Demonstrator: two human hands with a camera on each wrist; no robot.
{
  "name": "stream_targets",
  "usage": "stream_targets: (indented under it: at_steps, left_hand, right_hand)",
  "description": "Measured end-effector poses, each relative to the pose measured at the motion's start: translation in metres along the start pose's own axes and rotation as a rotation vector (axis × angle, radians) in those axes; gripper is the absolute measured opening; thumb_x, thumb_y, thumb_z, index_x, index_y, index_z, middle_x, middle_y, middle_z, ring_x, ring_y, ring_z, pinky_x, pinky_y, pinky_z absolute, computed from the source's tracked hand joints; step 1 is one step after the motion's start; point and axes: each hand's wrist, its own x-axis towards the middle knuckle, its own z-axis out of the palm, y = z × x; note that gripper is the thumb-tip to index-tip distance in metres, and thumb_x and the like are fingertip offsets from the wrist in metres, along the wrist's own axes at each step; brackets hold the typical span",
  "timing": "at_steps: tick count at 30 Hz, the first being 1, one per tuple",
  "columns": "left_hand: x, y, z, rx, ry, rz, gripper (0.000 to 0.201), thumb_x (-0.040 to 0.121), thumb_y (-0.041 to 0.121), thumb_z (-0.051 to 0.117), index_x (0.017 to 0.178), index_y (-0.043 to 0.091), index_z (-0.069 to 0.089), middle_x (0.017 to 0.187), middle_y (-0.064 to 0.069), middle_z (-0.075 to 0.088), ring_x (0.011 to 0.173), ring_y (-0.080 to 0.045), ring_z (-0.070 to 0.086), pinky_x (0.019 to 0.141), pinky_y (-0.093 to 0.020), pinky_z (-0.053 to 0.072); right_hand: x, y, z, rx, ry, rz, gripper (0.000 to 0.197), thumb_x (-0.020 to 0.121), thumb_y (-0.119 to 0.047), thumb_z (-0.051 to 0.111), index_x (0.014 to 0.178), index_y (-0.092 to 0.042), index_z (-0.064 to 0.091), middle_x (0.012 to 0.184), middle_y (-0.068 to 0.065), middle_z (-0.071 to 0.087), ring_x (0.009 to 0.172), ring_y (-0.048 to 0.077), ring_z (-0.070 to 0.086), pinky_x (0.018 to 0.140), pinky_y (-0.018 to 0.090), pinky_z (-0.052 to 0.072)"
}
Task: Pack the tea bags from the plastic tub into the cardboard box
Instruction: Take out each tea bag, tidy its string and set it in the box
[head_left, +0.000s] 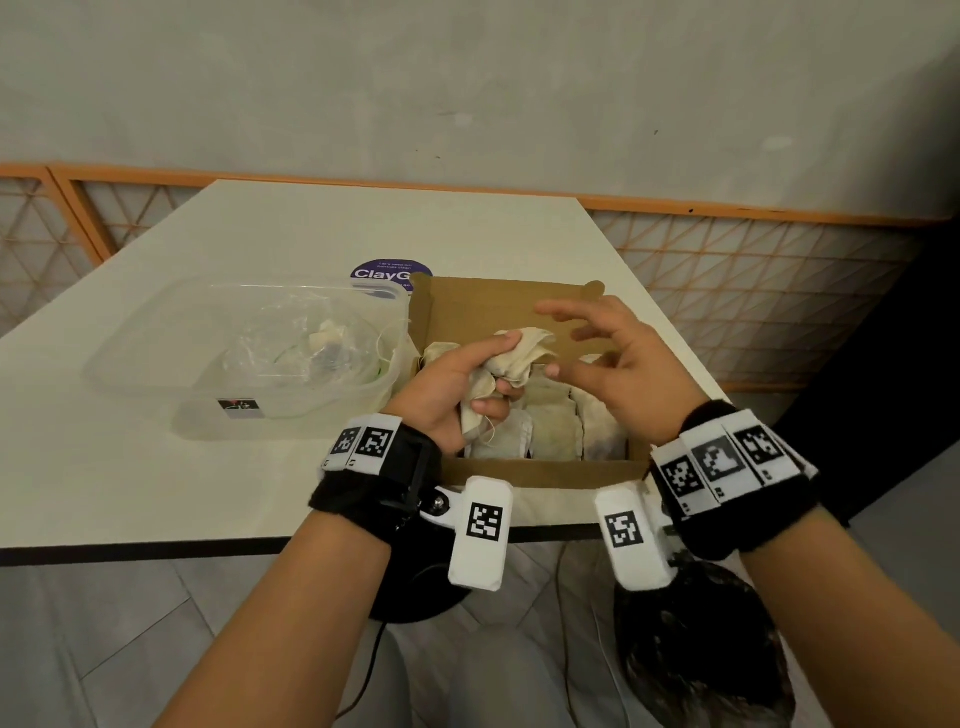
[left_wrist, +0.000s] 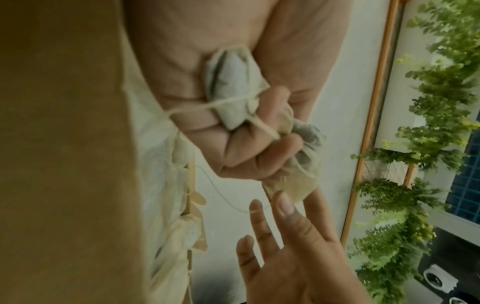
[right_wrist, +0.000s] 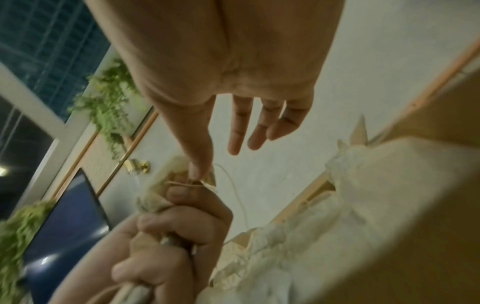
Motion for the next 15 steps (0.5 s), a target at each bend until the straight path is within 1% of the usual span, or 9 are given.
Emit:
stream_targets:
  at_steps: [1, 2, 5, 6, 8, 9, 12, 14, 15]
  left_hand:
    - [-0.001, 0.001, 0.000, -0.008, -0.013, -0.019, 0.015, 0.080, 0.022, 0.056, 0.086, 0.009, 0.059, 0.068, -0.002, 0.050, 0.043, -0.003, 0.042, 0.031, -0.008, 0.023]
    - [-0.002, 0.001, 0.000, -0.010, -0.025, -0.037, 0.016, 0.080, 0.022, 0.056, 0.087, 0.008, 0.059, 0.066, -0.002, 0.051, 0.043, -0.002, 0.042, 0.032, -0.008, 0.022]
    - [-0.002, 0.001, 0.000, -0.005, -0.044, -0.084, 0.025, 0.081, 0.027, 0.055, 0.096, 0.008, 0.058, 0.062, 0.000, 0.053, 0.043, -0.001, 0.042, 0.031, -0.007, 0.022]
    - [-0.002, 0.001, -0.001, -0.005, -0.034, -0.091, 0.027, 0.080, 0.030, 0.057, 0.097, 0.009, 0.059, 0.062, 0.000, 0.053, 0.043, -0.002, 0.043, 0.031, -0.008, 0.024]
    - [0.000, 0.001, -0.002, -0.009, 0.010, -0.094, 0.028, 0.078, 0.036, 0.062, 0.093, 0.013, 0.060, 0.066, 0.000, 0.054, 0.045, -0.002, 0.045, 0.030, -0.009, 0.026]
    - [0.000, 0.001, -0.002, -0.012, 0.035, -0.091, 0.028, 0.076, 0.037, 0.064, 0.090, 0.013, 0.060, 0.068, 0.000, 0.053, 0.045, -0.002, 0.044, 0.030, -0.009, 0.027]
    - [0.000, 0.001, -0.002, -0.020, 0.099, -0.076, 0.022, 0.083, 0.033, 0.062, 0.082, 0.012, 0.056, 0.065, 0.001, 0.051, 0.043, -0.002, 0.043, 0.031, -0.008, 0.026]
    - [0.000, 0.001, -0.002, -0.031, 0.121, -0.065, 0.022, 0.090, 0.032, 0.057, 0.083, 0.011, 0.057, 0.060, 0.001, 0.052, 0.043, -0.002, 0.043, 0.031, -0.008, 0.026]
    - [0.001, 0.001, -0.003, -0.033, 0.126, -0.053, 0.022, 0.091, 0.032, 0.056, 0.085, 0.011, 0.057, 0.060, 0.001, 0.052, 0.044, -0.002, 0.042, 0.031, -0.008, 0.027]
  right_hand:
    - [0.003, -0.001, -0.001, -0.023, -0.031, -0.022, 0.044, 0.079, -0.015, 0.071, 0.108, -0.045, 0.057, 0.116, -0.008, 0.052, 0.105, 0.006, 0.049, 0.078, 0.007, 0.036]
    - [0.007, -0.002, -0.002, -0.041, -0.042, -0.052, 0.040, 0.078, -0.015, 0.072, 0.105, -0.042, 0.060, 0.113, -0.007, 0.053, 0.103, 0.007, 0.049, 0.075, 0.007, 0.036]
    - [0.016, -0.003, -0.008, -0.007, -0.026, -0.114, 0.026, 0.077, -0.012, 0.072, 0.091, -0.034, 0.069, 0.104, -0.006, 0.060, 0.094, 0.009, 0.055, 0.071, 0.025, 0.041]
    - [0.017, -0.005, -0.012, 0.028, -0.022, -0.106, 0.021, 0.078, -0.013, 0.071, 0.088, -0.031, 0.070, 0.102, -0.004, 0.064, 0.093, 0.012, 0.058, 0.072, 0.029, 0.043]
    - [0.020, -0.009, -0.020, 0.075, -0.019, -0.067, 0.011, 0.079, -0.016, 0.069, 0.086, -0.024, 0.070, 0.098, 0.001, 0.068, 0.093, 0.023, 0.063, 0.082, 0.037, 0.049]
    - [0.022, -0.010, -0.025, 0.073, -0.015, -0.044, 0.008, 0.080, -0.015, 0.069, 0.086, -0.021, 0.070, 0.096, 0.003, 0.069, 0.091, 0.025, 0.063, 0.087, 0.039, 0.049]
    - [0.027, -0.013, -0.040, -0.007, -0.043, -0.010, 0.011, 0.084, -0.008, 0.064, 0.083, -0.018, 0.066, 0.087, 0.005, 0.068, 0.085, 0.021, 0.062, 0.087, 0.036, 0.048]
    - [0.031, -0.013, -0.049, -0.120, -0.086, 0.031, 0.011, 0.085, -0.010, 0.064, 0.084, -0.021, 0.066, 0.092, 0.016, 0.068, 0.086, 0.029, 0.063, 0.087, 0.040, 0.049]
    - [0.033, -0.012, -0.053, -0.203, -0.112, 0.059, 0.009, 0.084, -0.012, 0.065, 0.084, -0.021, 0.066, 0.095, 0.020, 0.067, 0.086, 0.031, 0.061, 0.086, 0.041, 0.048]
